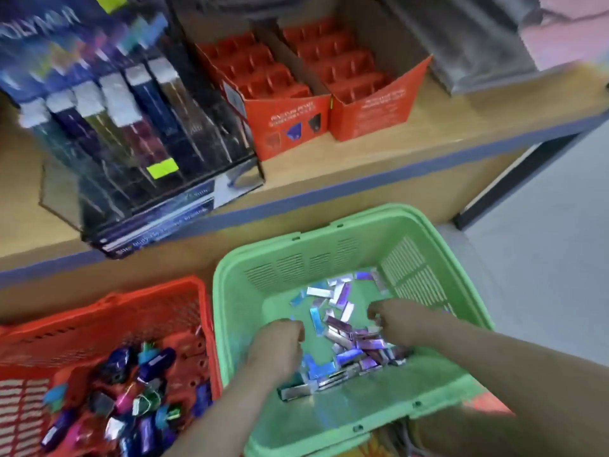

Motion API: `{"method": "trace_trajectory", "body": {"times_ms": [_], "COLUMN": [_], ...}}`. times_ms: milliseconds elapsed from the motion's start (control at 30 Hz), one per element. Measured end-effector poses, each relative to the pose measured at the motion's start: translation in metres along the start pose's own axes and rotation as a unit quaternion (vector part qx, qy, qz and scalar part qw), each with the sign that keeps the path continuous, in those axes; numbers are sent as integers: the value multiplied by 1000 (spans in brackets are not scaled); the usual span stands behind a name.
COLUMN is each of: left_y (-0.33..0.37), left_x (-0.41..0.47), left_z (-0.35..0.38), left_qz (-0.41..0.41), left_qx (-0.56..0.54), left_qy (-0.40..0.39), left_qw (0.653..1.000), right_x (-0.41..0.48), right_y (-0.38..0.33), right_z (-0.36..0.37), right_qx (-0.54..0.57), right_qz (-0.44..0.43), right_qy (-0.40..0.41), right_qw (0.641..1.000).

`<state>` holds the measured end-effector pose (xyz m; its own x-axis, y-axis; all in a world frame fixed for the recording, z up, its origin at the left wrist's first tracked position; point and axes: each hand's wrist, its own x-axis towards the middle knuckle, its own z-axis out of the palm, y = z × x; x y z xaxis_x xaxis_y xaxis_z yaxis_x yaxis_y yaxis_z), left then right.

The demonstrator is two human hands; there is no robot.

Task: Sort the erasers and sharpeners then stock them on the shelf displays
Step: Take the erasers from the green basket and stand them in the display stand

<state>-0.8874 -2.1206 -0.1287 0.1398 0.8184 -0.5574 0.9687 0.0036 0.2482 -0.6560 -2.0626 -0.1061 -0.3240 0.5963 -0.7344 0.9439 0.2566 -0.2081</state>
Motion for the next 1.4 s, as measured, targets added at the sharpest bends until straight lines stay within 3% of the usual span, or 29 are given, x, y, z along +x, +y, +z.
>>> {"method": "trace_trajectory", "body": {"times_ms": [233, 433, 600, 733, 867, 933, 1000, 1067, 1133, 1200, 1300, 1367, 1400], "left_y": [9, 4, 1, 5, 7, 8, 13, 23, 34, 44, 53, 58, 60], "left_x": [37, 39, 44, 46, 46, 50, 54, 55, 48, 36, 18, 6, 0], "left_z": [56, 76, 74, 70, 57, 49, 38, 21, 3, -11, -27, -35, -40], "left_qz": [40, -6, -2, -3, -33, -61, -117, -173, -192, -182, -183, -183, -180], "left_qx": [126, 151, 200, 185, 123, 34, -156, -403, -569, -653, -715, -710, -702], "left_qy": [-151, -159, -172, -194, -194, -163, -134, -112, -97, -64, 25, 79, 99], "left_qw": [980, 976, 965, 963, 973, 984, 972, 892, 794, 733, 674, 675, 682], "right_x": [59, 82, 86, 84, 76, 73, 72, 70, 67, 61, 45, 29, 20], "right_y": [18, 15, 12, 15, 9, 6, 4, 0, -5, -14, -23, -33, -40], "right_z": [72, 89, 98, 89, 84, 76, 67, 55, 45, 32, 16, 2, -5], "right_qx": [-69, -158, -35, 160, 380, 458, 594, 691, 724, 749, 792, 816, 816], "right_qz": [-11, -2, -31, 15, 74, 102, 134, 137, 117, 96, 51, 20, -2], "right_qy": [-20, -35, -51, -56, -88, -106, -128, -128, -115, -110, -125, -139, -139], "right_qw": [997, 987, 998, 985, 918, 877, 783, 698, 670, 647, 596, 561, 562]}}
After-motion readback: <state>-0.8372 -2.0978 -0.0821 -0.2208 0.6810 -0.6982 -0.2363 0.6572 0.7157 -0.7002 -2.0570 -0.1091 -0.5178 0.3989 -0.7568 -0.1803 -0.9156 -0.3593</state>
